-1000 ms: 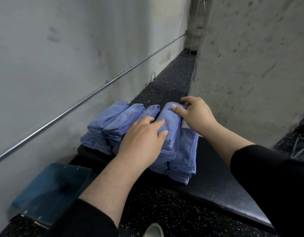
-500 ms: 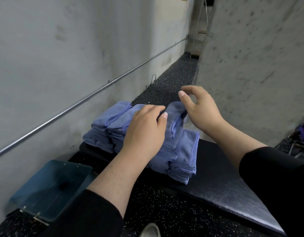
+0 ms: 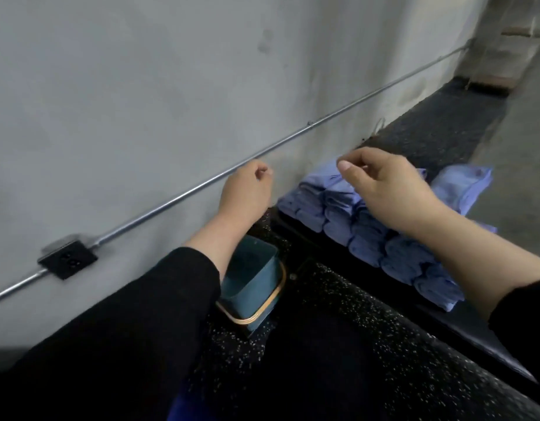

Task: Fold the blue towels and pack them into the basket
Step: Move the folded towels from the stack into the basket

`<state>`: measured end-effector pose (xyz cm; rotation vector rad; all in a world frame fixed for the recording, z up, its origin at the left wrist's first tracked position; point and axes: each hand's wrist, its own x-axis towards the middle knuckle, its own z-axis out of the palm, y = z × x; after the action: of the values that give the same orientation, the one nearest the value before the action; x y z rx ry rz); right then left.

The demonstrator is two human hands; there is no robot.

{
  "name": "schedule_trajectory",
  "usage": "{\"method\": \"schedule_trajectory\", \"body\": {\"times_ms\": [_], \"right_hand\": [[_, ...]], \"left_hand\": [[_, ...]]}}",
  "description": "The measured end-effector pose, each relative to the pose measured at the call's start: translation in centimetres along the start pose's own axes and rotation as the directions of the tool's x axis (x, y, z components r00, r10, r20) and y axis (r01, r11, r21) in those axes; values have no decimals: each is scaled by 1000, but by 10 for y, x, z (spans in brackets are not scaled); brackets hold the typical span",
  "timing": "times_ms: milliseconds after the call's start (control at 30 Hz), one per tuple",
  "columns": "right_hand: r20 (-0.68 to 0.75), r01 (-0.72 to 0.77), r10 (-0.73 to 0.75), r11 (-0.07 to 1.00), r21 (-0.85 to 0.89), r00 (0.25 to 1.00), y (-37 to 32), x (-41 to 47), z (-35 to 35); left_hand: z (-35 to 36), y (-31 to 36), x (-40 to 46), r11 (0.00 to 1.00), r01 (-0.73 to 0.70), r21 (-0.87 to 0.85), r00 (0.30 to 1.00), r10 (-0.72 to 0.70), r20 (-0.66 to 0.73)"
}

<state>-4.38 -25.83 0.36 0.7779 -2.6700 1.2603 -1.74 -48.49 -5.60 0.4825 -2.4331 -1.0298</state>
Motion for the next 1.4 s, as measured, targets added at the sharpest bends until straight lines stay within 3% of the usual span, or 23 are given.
{"method": "schedule_trajectory", "body": {"times_ms": [133, 267, 433, 633, 833, 900, 1033, 1133, 1267, 1400], "right_hand": [[197, -96, 103, 994, -46, 975, -4, 4, 54], [352, -222, 259, 965, -141, 899, 19, 22, 102], [433, -391, 426, 904, -172, 794, 53, 41, 161], [569, -676, 600, 730, -101, 562, 70, 56, 228], [608, -837, 696, 539, -91, 382, 92, 57, 281], [612, -864, 710, 496, -85, 348, 104, 55, 295], [630, -914, 722, 403, -47, 286, 123, 51, 321], [624, -939, 729, 344, 23, 282, 133, 47, 336], [606, -946, 735, 305, 107, 305, 134, 45, 347], [600, -932, 726, 347, 100, 335, 125, 44, 344]], "left_hand": [[-38, -79, 9, 980, 134, 150, 990, -139, 21], [-41, -149, 16, 944, 228, 239, 964, -253, 80], [-27, -220, 25, 898, 308, 313, 928, -356, 108], [-8, -292, 32, 840, 415, 350, 866, -483, 131], [26, -353, 17, 718, 648, 254, 707, -691, 150], [41, -366, 7, 666, 731, 145, 642, -744, 185], [63, -376, -6, 455, 887, -76, 459, -853, 249], [74, -383, -9, 370, 916, -153, 398, -880, 260], [78, -389, -8, 378, 912, -161, 407, -882, 237], [59, -403, -1, 574, 810, 123, 573, -818, 47]]}}
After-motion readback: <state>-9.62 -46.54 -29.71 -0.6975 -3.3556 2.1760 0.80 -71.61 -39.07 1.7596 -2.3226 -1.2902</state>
